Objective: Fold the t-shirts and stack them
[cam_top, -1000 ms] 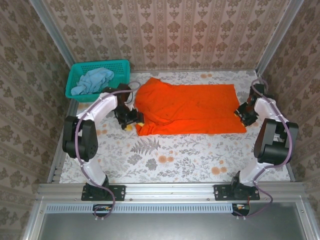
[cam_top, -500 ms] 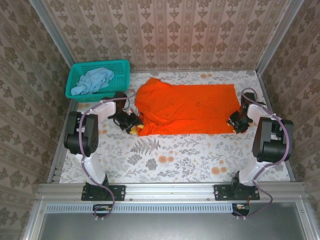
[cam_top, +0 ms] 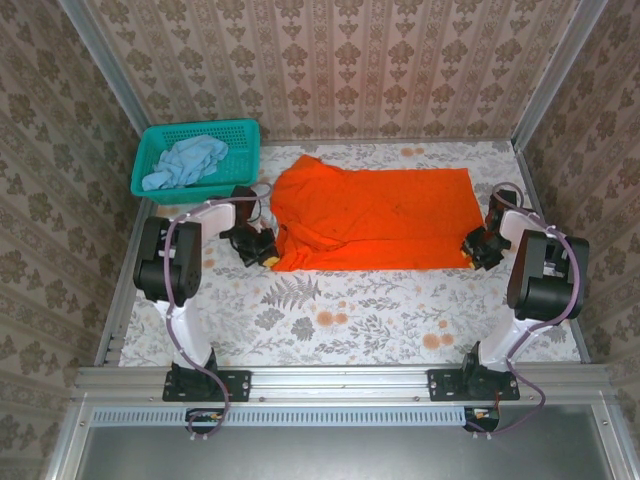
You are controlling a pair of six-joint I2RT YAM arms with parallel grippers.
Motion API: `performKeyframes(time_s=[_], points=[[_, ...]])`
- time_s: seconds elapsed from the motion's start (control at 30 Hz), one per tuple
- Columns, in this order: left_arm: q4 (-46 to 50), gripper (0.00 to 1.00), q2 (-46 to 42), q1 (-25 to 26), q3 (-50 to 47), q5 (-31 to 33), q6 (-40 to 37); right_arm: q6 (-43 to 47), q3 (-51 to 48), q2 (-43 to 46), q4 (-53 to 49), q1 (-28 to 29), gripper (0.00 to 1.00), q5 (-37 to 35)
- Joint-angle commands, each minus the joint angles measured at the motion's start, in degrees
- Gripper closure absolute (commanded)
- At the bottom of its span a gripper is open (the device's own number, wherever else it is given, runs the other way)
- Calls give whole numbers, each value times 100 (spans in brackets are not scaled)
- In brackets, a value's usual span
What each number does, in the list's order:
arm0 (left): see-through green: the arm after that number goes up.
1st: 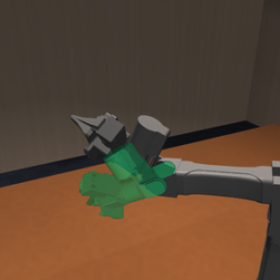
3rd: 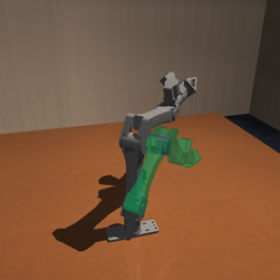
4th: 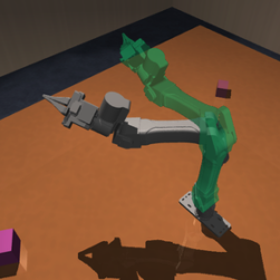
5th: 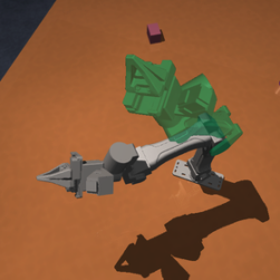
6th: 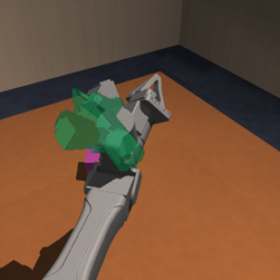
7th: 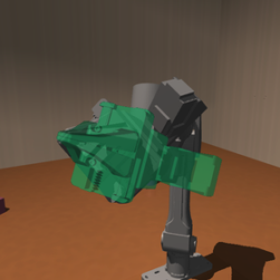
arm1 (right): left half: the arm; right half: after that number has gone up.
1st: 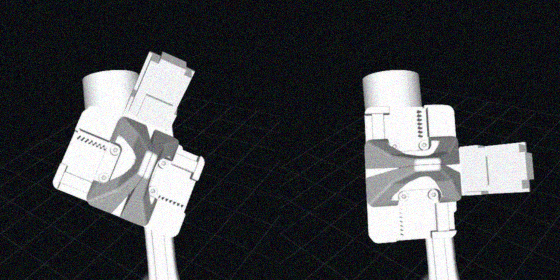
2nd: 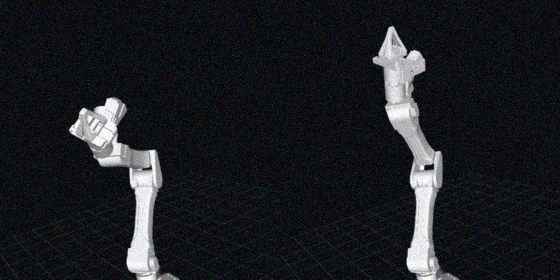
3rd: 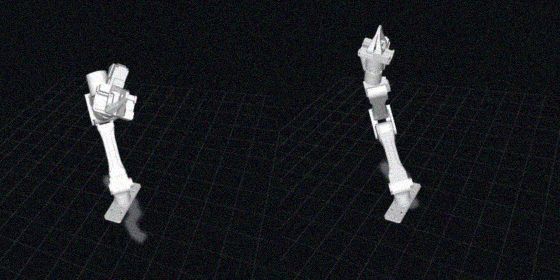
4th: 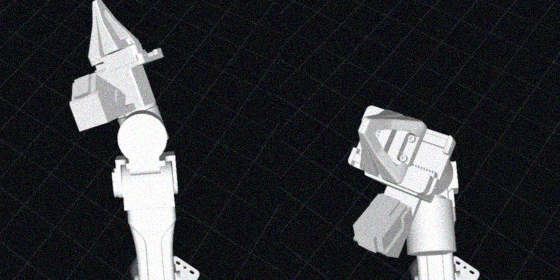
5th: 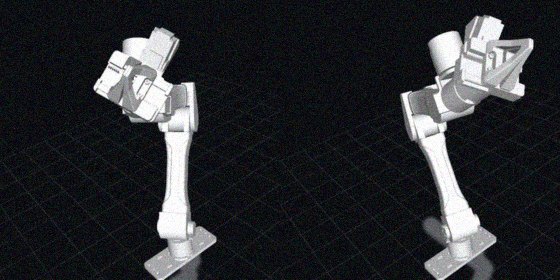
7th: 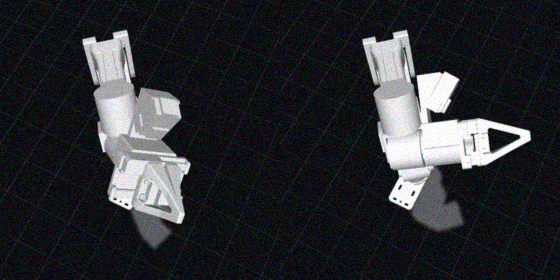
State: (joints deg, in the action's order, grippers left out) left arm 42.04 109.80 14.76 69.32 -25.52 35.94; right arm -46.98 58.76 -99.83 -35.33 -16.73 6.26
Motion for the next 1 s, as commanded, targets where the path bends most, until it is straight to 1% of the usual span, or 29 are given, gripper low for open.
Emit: performKeyframes(time_s=[0.0,0.2,0.27,0.33,0.4,0.43,0.5,0.57,0.6,0.7,0.8,0.9,0.97], points=[[667,100,-130,-136,20,1123,-241,-364,-108,-143,-238,-121,75,-301],[907,100,-194,-253,47,1468,-324,-523,-285,-21,-291,-291,74,-217],[897,99,-273,-334,-50,1500,-312,-521,-334,15,-258,-338,72,-168],[773,92,-334,-443,-159,1295,-275,-494,-355,29,-244,-350,69,-141],[650,85,-375,-527,-204,953,-255,-455,-352,22,-248,-351,65,-101],[591,80,-429,-544,-195,830,-259,-412,-369,21,-176,-353,62,-14],[501,65,-568,-537,-181,661,-281,-327,-402,4,-73,-356,59,191],[450,57,-785,-536,-189,524,-263,-272,-444,25,-18,-340,57,301],[419,55,-877,-536,-206,442,-265,-235,-470,49,15,-332,57,343],[236,48,-1191,-480,-388,-65,-344,-152,-502,131,34,-329,56,358],[179,41,-1407,-237,-523,-430,-679,-90,-498,171,20,-321,55,340],[215,38,-1473,105,-678,-522,-944,-42,-477,161,9,-322,55,351],[146,35,-1446,362,-757,-500,-1004,-13,-472,166,0,-322,55,333]])
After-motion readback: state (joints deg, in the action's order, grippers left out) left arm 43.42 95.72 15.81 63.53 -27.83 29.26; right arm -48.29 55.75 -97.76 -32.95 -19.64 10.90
